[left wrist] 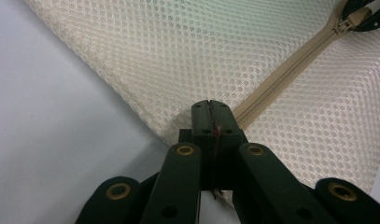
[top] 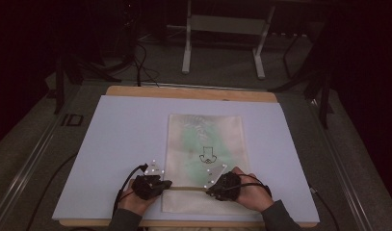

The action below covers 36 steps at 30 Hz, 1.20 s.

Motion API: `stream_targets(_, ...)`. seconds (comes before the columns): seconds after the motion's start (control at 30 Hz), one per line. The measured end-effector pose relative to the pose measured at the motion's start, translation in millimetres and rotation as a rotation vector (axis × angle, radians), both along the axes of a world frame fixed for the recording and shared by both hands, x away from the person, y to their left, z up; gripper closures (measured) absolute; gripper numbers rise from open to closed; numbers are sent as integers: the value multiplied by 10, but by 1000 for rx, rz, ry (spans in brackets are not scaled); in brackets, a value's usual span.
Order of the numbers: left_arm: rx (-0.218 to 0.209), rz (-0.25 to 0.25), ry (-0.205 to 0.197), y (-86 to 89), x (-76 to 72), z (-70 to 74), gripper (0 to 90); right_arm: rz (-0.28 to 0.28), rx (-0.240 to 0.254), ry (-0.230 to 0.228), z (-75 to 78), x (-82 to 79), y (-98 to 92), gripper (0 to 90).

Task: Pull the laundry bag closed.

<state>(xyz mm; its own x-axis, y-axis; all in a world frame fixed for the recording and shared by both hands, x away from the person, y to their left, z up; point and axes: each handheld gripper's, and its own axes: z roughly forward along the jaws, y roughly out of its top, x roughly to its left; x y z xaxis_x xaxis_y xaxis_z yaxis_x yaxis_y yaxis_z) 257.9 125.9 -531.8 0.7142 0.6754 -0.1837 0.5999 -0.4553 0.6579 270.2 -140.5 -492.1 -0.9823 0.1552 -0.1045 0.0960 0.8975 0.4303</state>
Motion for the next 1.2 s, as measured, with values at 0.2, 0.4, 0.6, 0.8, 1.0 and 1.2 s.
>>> stream_targets(0.2,2,0,-1,-1,-1,1,896,-1,0,2,1,0,-16,823)
stream_targets(0.4,2,0,-1,-1,-1,1,896,-2,-3,-7,6,-4,-33,824)
stream_targets(0.6,3,-1,-1,-2,-1,1,896,-16,1,-1,10,-7,-107,824)
stream_targets(0.8,2,0,-1,-2,-1,1,896,-19,2,0,25,-5,-146,824)
stream_targets(1.0,2,0,-2,-1,-2,0,896,-35,1,-1,31,-3,-219,824)
stream_targets(1.2,-1,1,0,0,-1,-1,896,-43,4,1,36,-5,-279,824)
